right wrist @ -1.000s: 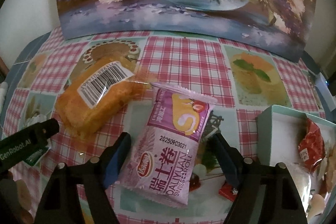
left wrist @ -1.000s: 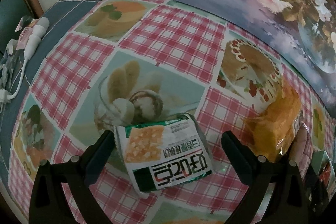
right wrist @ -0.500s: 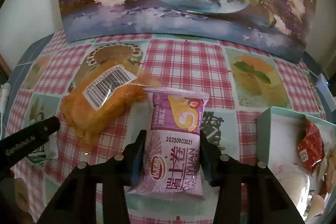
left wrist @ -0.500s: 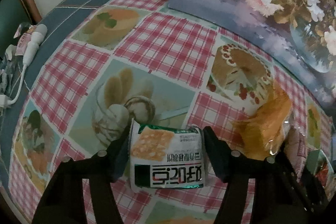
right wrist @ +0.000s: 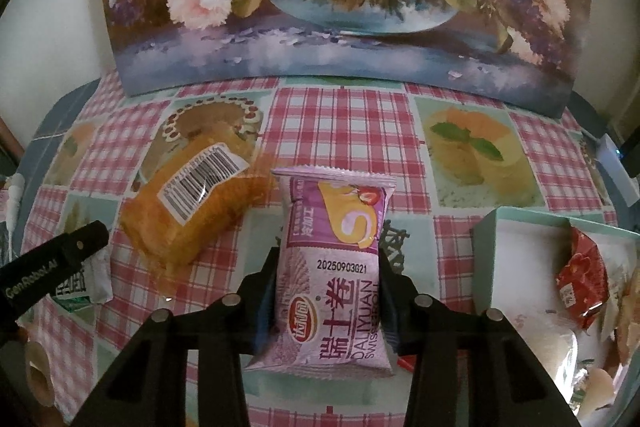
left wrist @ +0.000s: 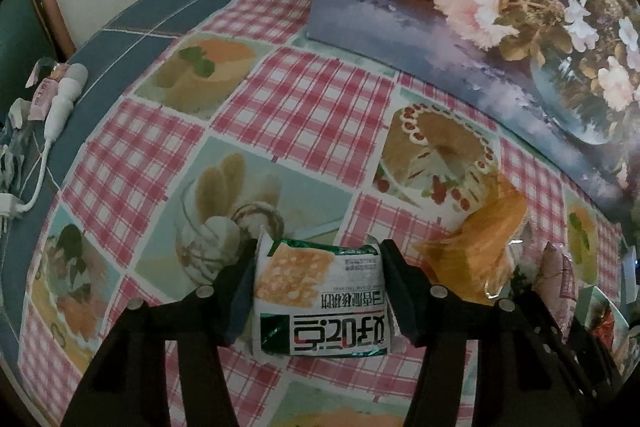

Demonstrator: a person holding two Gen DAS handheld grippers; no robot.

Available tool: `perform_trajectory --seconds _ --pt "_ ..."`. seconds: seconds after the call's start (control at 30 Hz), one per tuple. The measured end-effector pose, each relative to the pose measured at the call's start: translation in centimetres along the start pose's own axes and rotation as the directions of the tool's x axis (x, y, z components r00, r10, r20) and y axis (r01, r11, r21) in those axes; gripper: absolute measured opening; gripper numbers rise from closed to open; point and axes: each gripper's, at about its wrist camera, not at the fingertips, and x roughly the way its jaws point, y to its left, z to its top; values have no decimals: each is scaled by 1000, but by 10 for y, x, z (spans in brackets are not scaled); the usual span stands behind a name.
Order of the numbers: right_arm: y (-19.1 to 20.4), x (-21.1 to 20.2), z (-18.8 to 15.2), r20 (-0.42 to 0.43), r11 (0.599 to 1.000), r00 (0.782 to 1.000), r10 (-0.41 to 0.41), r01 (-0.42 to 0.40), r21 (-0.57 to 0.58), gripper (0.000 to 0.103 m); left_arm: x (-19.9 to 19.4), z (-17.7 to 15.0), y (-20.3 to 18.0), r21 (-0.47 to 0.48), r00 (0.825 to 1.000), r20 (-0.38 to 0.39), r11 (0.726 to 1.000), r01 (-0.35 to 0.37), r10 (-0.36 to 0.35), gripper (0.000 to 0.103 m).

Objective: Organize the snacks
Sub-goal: 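Carry the cracker packet and Swiss roll packet over the white tray with both tools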

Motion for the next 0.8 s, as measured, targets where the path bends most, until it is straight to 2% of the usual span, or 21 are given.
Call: perform_trajectory --seconds 0.37,0.53,0.8 --pt "-2 -15 3 23 1000 1000 3 -3 7 45 -24 6 1 -3 998 55 1000 1 -1 60" --pt "-10 -21 0 3 1000 1000 -1 1 22 45 -38 6 -10 28 997 71 1000 7 -9 60" --pt "-25 -59 -3 11 998 1000 -3 2 67 45 -85 -6 -41 109 991 126 994 26 -39 60"
